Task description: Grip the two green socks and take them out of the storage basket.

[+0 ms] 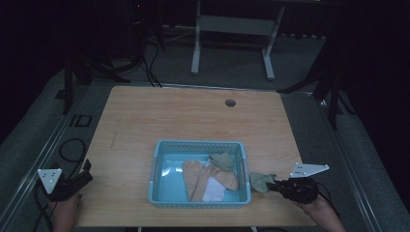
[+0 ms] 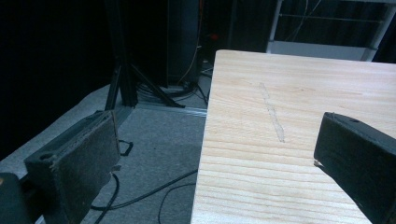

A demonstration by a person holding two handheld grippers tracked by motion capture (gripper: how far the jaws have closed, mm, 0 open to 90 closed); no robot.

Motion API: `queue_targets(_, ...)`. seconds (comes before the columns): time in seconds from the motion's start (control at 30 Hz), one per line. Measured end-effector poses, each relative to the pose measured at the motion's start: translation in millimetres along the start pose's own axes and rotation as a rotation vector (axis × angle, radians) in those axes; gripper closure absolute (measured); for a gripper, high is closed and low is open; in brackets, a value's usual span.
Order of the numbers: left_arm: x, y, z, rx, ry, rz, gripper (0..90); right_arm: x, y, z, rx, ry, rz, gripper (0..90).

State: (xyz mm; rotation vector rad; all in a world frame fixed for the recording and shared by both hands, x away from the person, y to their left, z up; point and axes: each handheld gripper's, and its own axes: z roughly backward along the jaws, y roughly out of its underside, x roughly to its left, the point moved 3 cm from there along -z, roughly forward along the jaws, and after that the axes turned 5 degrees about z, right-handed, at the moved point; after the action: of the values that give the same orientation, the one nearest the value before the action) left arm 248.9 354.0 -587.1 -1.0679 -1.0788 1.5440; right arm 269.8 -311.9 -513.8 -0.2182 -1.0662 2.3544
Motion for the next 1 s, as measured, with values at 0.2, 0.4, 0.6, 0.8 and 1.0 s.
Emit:
queue_targets(0.2,-0.1,0.0,0.1,-0.002,0.001,-0.003,0.4,-7.2,20.0,-8.7,0.027,0.009,-0.049,83.3)
queue_targets(0.4,-0.1,0.0,0.0,-0.002,0.001,-0.003,0.4,-20.9,41.5,-20.8,0.062,0.029,-0.110,82.8)
queue_targets(0.6,-0.1,0.0,0.1,-0.002,0.000,-0.004,0.4,-26.3,49.3,-21.6,0.069,0.038,-0.134,71.4)
queue_targets(0.8,-0.2,0.0,0.1,-0.002,0.001,-0.003,0.4,-22.4,35.0,-2.6,0.038,0.081,-0.093,62.7)
queue_targets(1.0,-0.1,0.0,-0.1,0.002,0.002,-0.003,0.4,-23.2,12.5,10.5,-0.002,0.115,-0.052,60.6)
